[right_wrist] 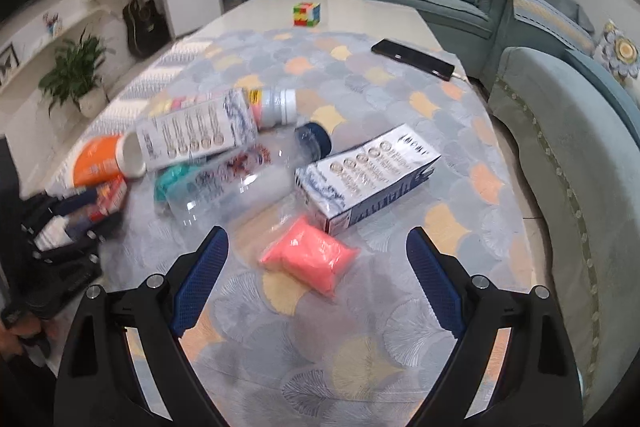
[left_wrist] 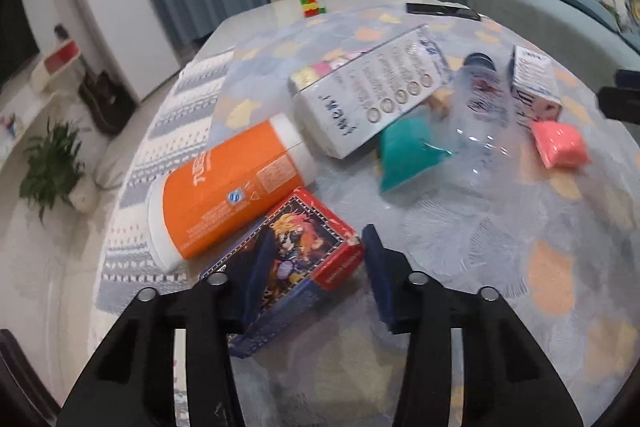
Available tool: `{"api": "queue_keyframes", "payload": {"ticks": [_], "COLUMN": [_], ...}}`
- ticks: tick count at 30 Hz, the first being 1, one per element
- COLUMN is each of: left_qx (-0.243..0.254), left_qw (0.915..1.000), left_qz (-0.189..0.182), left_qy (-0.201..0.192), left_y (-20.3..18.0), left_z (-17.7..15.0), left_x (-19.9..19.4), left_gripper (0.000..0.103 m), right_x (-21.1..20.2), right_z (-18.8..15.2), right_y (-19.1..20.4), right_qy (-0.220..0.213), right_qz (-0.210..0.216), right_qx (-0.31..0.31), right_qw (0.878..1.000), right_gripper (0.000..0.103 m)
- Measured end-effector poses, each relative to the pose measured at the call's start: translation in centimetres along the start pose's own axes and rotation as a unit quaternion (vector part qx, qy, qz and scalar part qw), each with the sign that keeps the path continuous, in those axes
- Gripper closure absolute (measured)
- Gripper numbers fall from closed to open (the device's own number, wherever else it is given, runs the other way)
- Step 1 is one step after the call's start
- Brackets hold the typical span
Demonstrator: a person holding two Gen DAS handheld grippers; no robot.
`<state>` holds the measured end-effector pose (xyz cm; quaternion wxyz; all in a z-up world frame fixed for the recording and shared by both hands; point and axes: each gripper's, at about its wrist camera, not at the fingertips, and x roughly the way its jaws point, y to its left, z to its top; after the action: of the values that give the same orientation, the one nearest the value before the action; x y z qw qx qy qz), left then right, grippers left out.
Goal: Collect trash
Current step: 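Move both open tools back over the table toward the remaining items, then grasp the orange paper cup with the left tool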
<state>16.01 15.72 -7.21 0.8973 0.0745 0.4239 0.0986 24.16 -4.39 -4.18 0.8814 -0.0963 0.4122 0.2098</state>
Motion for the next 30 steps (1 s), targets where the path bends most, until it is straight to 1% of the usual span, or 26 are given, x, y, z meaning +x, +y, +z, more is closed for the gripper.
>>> {"api": "queue_keyframes", "payload": {"ticks": [4,5,6,7,8,10,13,15,18,19,20,22,24,26,28,29,30], "left_qx": [0.002,0.011,0.015,0.023,0.040,0.044,0.054,0.050,0.019,0.012,0.009,0.002,-0.020,-0.057,-0.096,-0.120,-0.142], "left_qw": [1.0000,0.9999,0.9996,0.9993,0.9989,0.9984,0.9976,0.9978,0.9990,0.9988,0.9985,0.9989,0.9986,0.9971,0.9935,0.9908,0.9882], "left_qz": [-0.004,-0.006,-0.011,-0.008,0.011,0.033,0.041,0.042,0.026,0.031,0.041,0.043,0.049,0.050,0.062,0.063,0.056], "left_qy": [0.002,0.009,0.023,0.028,0.021,0.012,0.012,0.015,0.030,0.035,0.034,0.018,0.010,0.010,0.001,-0.002,-0.003], "left_y": [0.0,-0.2,-0.5,-0.8,-1.6,-2.3,-2.6,-2.2,-0.7,-0.3,0.2,0.7,1.8,3.4,5.0,6.2,7.3], "left_z": [-0.1,-0.1,-0.2,-0.5,-0.9,-1.4,-1.4,-1.4,-1.0,-0.8,-0.5,-0.2,0.1,0.3,0.7,0.8,0.9], "left_x": [-0.1,0.1,0.5,0.7,0.7,0.5,0.4,0.6,1.2,1.2,1.1,0.2,-0.2,-0.3,-0.4,-0.5,-0.5], "left_gripper": [0.061,0.058,0.052,0.045,0.030,0.030,0.029,0.018,0.015,0.015,0.016,0.017,0.017,0.017,0.017,0.017,0.017], "right_x": [1.3,1.6,1.8,2.0,2.1,2.1,1.7,1.7,1.9,1.9,1.8,1.7,1.6,1.5,1.5,1.5,1.4], "right_z": [-0.7,-0.8,-0.8,-0.9,-0.9,-0.9,-0.9,-0.9,-0.9,-0.8,-0.8,-0.7,-0.7,-0.7,-0.7,-0.7,-0.7], "right_y": [0.0,-0.1,-0.2,-0.3,-0.4,-0.3,0.1,0.2,0.3,0.3,0.4,0.5,0.7,0.8,0.9,0.9,0.8], "right_qy": [0.018,0.022,0.024,0.027,0.029,0.029,0.021,0.021,0.025,0.024,0.023,0.021,0.018,0.018,0.019,0.019,0.018], "right_qz": [-0.006,-0.006,-0.006,-0.007,-0.009,-0.008,-0.003,-0.003,-0.007,-0.007,-0.007,-0.005,-0.004,-0.004,-0.004,-0.003,-0.003], "right_qx": [-0.008,-0.005,-0.002,0.000,0.001,0.000,-0.007,-0.010,-0.009,-0.009,-0.009,-0.008,-0.010,-0.013,-0.015,-0.014,-0.013], "right_qw": [1.000,1.000,1.000,1.000,1.000,1.000,1.000,1.000,1.000,1.000,1.000,1.000,1.000,1.000,1.000,1.000,1.000], "right_gripper": [0.017,0.017,0.017,0.017,0.017,0.017,0.017,0.017,0.017,0.017,0.017,0.017,0.017,0.017,0.017,0.017,0.017]}}
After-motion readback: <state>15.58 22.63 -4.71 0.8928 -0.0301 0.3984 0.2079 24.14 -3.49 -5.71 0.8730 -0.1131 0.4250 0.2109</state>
